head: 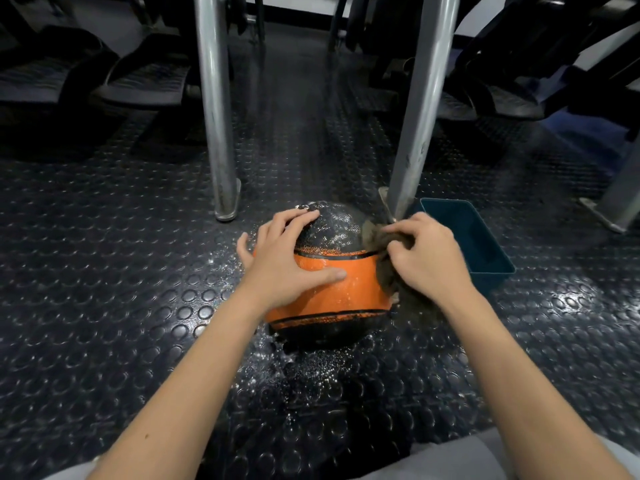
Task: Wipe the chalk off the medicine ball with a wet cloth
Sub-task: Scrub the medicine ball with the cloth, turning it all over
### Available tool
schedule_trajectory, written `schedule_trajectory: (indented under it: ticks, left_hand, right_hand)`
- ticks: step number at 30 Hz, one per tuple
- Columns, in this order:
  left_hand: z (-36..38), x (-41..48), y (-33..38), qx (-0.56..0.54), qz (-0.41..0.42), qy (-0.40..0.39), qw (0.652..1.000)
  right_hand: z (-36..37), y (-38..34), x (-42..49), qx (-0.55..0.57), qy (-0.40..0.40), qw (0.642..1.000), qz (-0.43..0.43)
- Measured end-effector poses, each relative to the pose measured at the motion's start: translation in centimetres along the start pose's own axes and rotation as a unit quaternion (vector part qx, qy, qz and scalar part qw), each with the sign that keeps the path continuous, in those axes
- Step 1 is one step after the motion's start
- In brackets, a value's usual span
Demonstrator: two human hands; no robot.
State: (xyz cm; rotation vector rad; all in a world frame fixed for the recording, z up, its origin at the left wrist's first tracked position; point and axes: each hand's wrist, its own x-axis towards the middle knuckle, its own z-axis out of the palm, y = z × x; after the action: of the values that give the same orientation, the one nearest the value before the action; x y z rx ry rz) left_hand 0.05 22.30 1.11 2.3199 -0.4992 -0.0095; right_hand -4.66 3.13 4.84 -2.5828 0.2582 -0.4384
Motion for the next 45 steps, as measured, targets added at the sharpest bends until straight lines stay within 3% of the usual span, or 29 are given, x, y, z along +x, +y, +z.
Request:
schedule_trajectory:
  ticks: [3, 6, 9, 13, 15, 19, 23, 25, 30, 32, 35, 39, 41, 43, 45]
  left_hand:
    - [-1.2, 0.2, -0.2, 0.0, -0.008, -0.033, 0.999]
    - [-2.8, 0.3, -1.1, -0.003, -0.011, -0.082, 0.997]
    - [-4.3, -0.2, -2.0, 0.002, -0.014, -0.108, 0.994]
    - [-3.9, -1.4, -1.1, -0.034, -0.037, -0.054, 0.997]
    - [-2.9, -2.0, 0.0, 0.011, -0.043, -0.05, 0.998]
    - [-2.4, -2.7, 0.6, 0.058, -0.045, -0.068, 0.995]
    - [-2.5, -3.3, 0.7, 0.032, -0.04, -0.08, 0.995]
    - [-2.2, -3.7, 0.8, 0.01, -0.035, -0.075, 0.997]
    - [-1.3, -4.9, 1.1, -0.013, -0.016, -0.068, 0.998]
    - [-1.0, -4.9, 1.5, 0.002, -0.012, -0.07, 0.997]
    - [-0.7, -4.3, 2.1, 0.034, 0.004, -0.076, 0.997]
    - [-0.2, -3.1, 3.0, 0.066, 0.025, -0.094, 0.993]
    - [0.2, -2.8, 3.3, 0.069, 0.034, -0.094, 0.993]
    - [0.5, -2.6, 3.2, 0.062, 0.042, -0.089, 0.993]
    - [0.4, -2.8, 2.8, 0.053, 0.041, -0.083, 0.994]
  right_hand:
    - [-0.8, -0.5, 0.2, 0.046, 0.066, 0.997, -0.004]
    - [-0.4, -2.2, -0.1, 0.094, 0.087, 0.989, -0.078]
    - [0.9, -2.1, -0.6, 0.002, 0.0, 0.996, -0.092]
    - [-0.3, -2.2, -1.2, 0.001, -0.113, 0.993, -0.035]
    - [-0.9, -2.8, -1.5, -0.004, -0.134, 0.99, -0.031]
    - [-0.8, -3.6, -1.9, 0.087, 0.011, 0.992, -0.087]
    - [1.8, -3.5, -3.6, 0.028, -0.023, 0.977, -0.209]
    - [2.3, -2.2, -3.6, 0.019, -0.023, 0.981, -0.19]
    - [-0.9, 1.1, -1.1, 0.022, 0.039, 0.999, -0.03]
    - [-1.6, -0.1, -1.7, 0.062, 0.058, 0.995, -0.056]
    - [-0.1, -1.4, -3.9, 0.049, -0.018, 0.99, -0.132]
    - [0.5, 0.3, -3.4, 0.043, -0.016, 0.997, -0.069]
    - [-0.4, 1.1, -2.5, 0.018, 0.024, 0.999, -0.026]
    - [-1.3, 0.8, -2.6, 0.033, 0.075, 0.996, -0.032]
    - [-1.2, -0.4, -3.4, 0.067, 0.058, 0.993, -0.081]
